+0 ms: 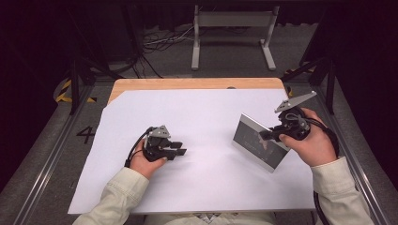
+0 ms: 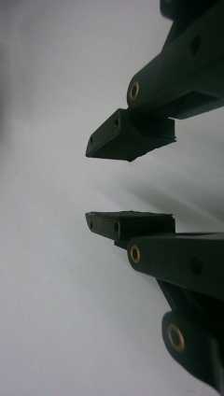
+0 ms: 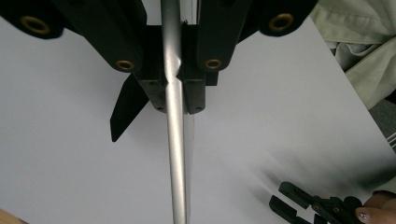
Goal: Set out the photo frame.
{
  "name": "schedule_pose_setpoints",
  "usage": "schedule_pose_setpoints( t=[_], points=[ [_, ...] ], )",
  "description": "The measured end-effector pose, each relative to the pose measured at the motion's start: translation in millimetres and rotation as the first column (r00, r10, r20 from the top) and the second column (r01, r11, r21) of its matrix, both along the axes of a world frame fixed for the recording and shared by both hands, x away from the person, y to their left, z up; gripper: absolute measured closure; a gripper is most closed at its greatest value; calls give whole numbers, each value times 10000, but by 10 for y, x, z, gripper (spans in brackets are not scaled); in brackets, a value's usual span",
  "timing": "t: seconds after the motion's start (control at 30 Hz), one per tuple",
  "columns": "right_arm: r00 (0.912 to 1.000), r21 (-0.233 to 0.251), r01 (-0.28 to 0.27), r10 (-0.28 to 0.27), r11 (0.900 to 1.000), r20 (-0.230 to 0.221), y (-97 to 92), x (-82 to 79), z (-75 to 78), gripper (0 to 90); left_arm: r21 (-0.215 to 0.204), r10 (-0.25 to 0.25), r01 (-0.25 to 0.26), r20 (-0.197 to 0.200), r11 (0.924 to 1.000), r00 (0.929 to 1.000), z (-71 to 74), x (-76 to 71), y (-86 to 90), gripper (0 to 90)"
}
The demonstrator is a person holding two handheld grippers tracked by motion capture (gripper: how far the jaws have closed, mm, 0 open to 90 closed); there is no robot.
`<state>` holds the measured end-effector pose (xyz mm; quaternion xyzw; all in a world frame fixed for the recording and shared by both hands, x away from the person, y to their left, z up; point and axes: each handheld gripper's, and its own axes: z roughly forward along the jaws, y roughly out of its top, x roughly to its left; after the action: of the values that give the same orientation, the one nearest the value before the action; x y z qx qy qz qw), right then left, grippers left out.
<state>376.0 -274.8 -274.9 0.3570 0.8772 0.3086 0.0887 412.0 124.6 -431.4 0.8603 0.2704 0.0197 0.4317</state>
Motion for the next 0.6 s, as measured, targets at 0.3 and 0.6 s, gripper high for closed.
schedule_pose_setpoints(
  t=[0.3,0.6],
  points=[
    [9977,-248,-667,670,9975,103,143,169,26,839,38,260,-260,-16,9997,9997,-6,-50,84,622],
    [9897,-356,-1421,1426,9892,136,336,332,36,839,79,584,-584,-19,9983,9983,-19,-121,208,625]
  ],
)
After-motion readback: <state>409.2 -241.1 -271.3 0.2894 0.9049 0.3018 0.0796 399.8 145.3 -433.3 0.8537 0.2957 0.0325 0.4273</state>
